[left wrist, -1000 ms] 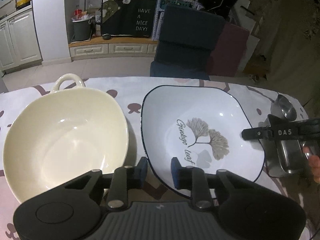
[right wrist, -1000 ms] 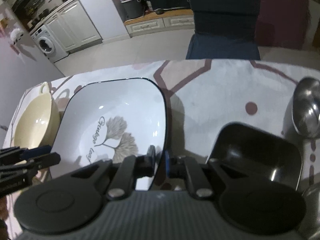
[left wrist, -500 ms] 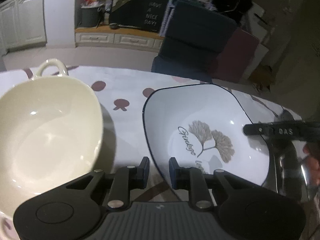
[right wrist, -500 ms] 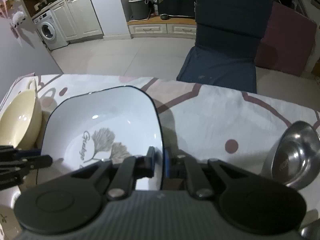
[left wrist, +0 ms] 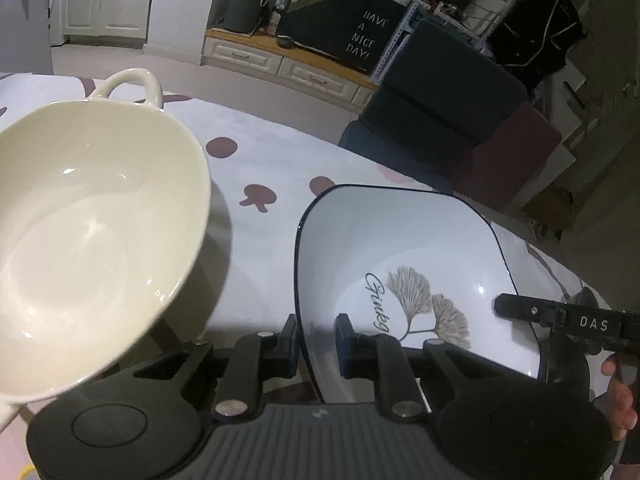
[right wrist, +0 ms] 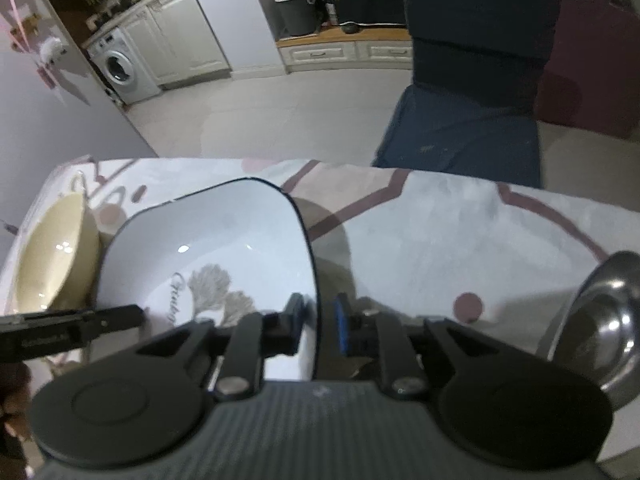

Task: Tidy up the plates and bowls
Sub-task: 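Lift the white ginkgo bowl with both grippers and carry it across the table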

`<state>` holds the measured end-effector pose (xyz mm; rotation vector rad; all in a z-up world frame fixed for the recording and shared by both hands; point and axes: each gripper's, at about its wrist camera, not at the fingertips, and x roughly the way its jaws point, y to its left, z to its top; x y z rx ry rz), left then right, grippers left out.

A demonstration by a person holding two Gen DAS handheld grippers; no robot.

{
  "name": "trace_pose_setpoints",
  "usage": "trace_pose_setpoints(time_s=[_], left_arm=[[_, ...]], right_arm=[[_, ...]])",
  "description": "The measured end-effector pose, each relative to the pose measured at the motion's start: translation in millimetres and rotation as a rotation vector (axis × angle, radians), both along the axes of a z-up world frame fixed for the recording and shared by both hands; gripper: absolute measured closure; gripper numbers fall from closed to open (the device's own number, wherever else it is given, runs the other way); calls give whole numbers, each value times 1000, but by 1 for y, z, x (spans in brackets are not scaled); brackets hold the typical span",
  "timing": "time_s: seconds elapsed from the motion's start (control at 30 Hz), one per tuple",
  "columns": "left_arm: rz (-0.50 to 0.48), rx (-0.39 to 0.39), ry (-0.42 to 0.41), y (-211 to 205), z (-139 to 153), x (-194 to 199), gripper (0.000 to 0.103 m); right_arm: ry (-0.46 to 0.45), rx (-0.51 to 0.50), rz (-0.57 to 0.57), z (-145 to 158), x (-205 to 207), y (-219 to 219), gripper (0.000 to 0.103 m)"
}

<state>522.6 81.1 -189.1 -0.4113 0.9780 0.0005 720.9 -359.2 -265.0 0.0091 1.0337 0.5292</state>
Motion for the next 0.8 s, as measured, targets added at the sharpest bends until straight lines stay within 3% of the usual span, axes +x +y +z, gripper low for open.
trace_pose_setpoints(time_s=[0.2, 0.53, 0.8], left_arm=[[-28, 30, -70, 0, 8, -7, 87], [-45, 32, -132, 6, 42, -23, 88], [-84, 37, -152, -4, 81, -60, 88]], right_arm=[[-57, -37, 56, 1, -11, 4, 91], [-58, 73, 15, 23, -31, -12, 93], [-47, 150, -20, 54, -72, -29, 94]])
